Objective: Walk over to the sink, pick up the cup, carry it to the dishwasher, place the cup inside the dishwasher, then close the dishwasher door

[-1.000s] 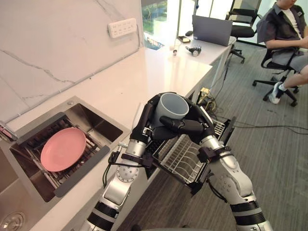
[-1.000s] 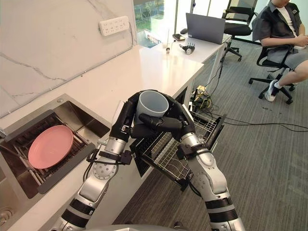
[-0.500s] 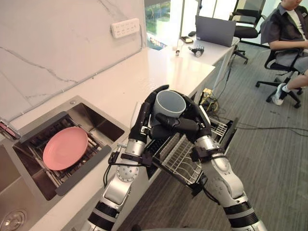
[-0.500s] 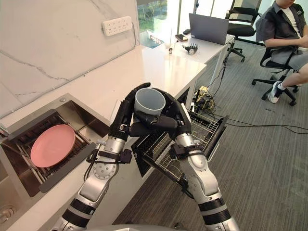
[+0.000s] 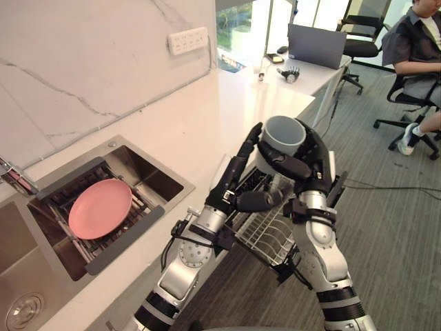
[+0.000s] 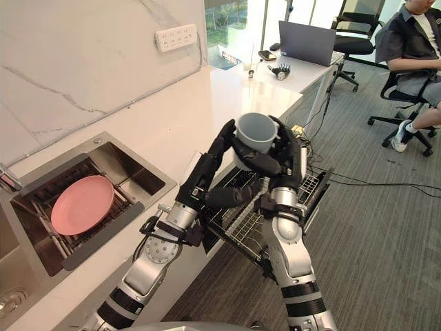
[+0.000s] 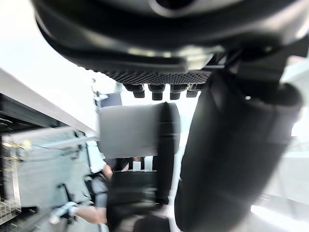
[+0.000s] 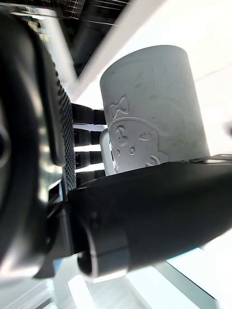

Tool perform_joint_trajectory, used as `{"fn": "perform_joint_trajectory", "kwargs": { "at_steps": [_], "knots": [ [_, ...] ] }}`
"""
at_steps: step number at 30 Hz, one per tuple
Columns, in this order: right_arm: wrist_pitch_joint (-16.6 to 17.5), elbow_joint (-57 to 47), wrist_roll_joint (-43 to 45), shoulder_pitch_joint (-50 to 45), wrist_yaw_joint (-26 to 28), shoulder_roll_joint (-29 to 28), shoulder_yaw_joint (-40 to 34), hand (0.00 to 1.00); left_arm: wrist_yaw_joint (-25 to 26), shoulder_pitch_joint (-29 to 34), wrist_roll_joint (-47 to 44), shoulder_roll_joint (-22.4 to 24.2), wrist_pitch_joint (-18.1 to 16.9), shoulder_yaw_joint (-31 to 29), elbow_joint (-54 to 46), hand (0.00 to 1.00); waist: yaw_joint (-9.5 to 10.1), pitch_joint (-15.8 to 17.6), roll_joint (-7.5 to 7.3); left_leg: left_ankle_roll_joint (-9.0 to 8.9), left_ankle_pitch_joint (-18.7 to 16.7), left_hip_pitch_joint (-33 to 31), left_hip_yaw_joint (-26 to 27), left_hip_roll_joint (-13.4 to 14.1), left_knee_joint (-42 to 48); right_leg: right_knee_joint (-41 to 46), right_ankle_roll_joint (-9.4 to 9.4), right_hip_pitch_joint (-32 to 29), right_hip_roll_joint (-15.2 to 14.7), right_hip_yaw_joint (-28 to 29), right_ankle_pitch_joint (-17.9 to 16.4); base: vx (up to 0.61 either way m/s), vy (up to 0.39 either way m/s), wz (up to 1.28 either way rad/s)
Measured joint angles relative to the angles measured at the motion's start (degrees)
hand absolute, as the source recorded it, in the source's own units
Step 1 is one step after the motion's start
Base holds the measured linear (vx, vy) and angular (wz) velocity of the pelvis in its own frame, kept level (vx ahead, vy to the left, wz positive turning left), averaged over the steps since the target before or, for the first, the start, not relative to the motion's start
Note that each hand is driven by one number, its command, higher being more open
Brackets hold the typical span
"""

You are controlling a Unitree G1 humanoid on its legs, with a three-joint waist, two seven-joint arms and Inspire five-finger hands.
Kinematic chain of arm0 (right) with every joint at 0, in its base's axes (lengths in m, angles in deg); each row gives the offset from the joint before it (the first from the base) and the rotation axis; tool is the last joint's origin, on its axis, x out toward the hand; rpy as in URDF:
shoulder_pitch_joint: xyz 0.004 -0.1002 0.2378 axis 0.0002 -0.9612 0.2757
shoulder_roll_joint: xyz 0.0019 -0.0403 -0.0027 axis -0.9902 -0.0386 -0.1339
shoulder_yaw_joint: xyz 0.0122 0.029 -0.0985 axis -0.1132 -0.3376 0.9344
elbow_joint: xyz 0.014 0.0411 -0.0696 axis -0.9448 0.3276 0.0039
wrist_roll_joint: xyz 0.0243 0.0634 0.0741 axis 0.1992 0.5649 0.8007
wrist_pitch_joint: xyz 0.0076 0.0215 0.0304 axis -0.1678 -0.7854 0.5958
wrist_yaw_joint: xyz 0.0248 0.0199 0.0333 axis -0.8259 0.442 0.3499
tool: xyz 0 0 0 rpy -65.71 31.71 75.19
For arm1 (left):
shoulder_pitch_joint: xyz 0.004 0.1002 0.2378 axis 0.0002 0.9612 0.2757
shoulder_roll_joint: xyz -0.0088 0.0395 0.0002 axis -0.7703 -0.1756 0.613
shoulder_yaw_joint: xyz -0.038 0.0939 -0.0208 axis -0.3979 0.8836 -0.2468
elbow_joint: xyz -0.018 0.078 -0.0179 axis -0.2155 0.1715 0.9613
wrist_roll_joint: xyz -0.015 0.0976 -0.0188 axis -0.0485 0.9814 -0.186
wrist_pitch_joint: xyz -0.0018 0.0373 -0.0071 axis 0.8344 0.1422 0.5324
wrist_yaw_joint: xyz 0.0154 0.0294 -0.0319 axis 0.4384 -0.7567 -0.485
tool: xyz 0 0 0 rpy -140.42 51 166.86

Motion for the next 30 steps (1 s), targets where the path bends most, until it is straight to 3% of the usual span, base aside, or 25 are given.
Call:
{"fn": "perform_joint_trajectory", "kwargs": {
  "at_steps": [4, 6, 9, 11, 15, 20, 24, 30],
  "knots": [
    [-0.03, 2.41, -0.76, -0.01, -4.08, -0.20, -4.69, 0.00, -5.03, 0.33, -6.77, 0.57, -2.75, 0.20, -4.33, 1.00, -0.02, -0.08, 0.14, 0.01, 0.01, -0.04, 0.01, -0.04, -0.01, 0.00, 0.07, 0.06, -0.04, 0.02, 0.04, 0.00, 0.000, 0.00],
    [-0.01, 2.37, -1.49, 0.02, -5.21, -0.17, -7.42, 0.00, -8.17, 1.21, -11.69, 1.12, -2.29, -0.09, -4.81, 1.00, -0.03, -0.16, 0.25, 0.01, 0.01, -0.03, 0.01, -0.03, -0.01, 0.00, 0.08, 0.06, -0.04, 0.02, 0.03, 0.00, 0.000, 0.00],
    [0.01, 2.31, -1.49, -0.05, -6.51, -0.16, -12.77, 0.00, -12.79, 5.00, -20.52, 1.57, 1.95, -0.89, -5.12, 1.00, -0.11, -0.17, 0.27, 0.01, 0.00, -0.05, 0.04, -0.01, -0.02, -0.02, 0.15, -0.13, -0.02, 0.03, -0.02, 0.00, 0.000, 0.00],
    [0.11, 2.28, -1.48, -0.37, -6.43, -0.04, -17.44, 0.00, -14.46, 8.79, -26.40, 1.57, 7.49, -1.41, -4.90, 1.00, -0.10, -0.15, 0.25, 0.01, 0.00, -0.26, 0.05, -0.01, -0.02, -0.04, 0.18, -0.34, -0.04, 0.03, -0.05, 0.00, 0.000, 0.00],
    [0.24, 2.30, -1.35, -1.70, -4.96, 0.95, -21.92, 0.00, -15.13, 13.21, -29.56, 1.71, 13.58, -3.47, -0.01, 1.00, -0.15, -0.15, 0.24, 0.01, 0.00, -0.93, 0.08, 0.02, -0.02, -0.01, 0.17, -0.85, -0.01, 0.05, -0.03, 0.00, 0.000, 0.00],
    [0.27, 2.64, 0.60, -4.51, 2.46, 1.71, -22.91, 0.00, -14.96, 17.56, -28.43, 2.01, 17.92, -9.59, 13.92, 1.00, -0.17, -0.12, 0.20, 0.01, 0.01, -1.68, -0.36, 0.05, -0.02, 0.01, 0.18, -1.27, 0.02, -0.32, -0.03, -0.01, -0.006, 0.04],
    [0.13, 8.73, 1.45, -5.62, 13.50, 3.47, -20.25, 0.00, -14.99, 18.83, -16.93, -0.40, 17.79, -10.84, 22.13, 1.00, 0.92, -0.01, 0.04, 0.04, 0.44, -2.51, -1.73, -0.07, -0.04, 0.02, 0.19, -1.28, -0.03, -1.63, -0.05, -0.03, -0.004, 0.17],
    [-2.81, 17.01, 1.46, -4.52, 23.63, 4.90, -13.72, 0.00, -10.88, 19.75, -8.72, -2.72, 16.08, -12.88, 33.00, 1.00, 1.59, 0.72, 0.12, 0.03, 1.11, -2.59, -3.62, -0.40, -0.31, 0.07, 0.40, -0.40, -0.19, -3.63, -0.20, -0.04, -0.004, 0.18]
  ]
}}
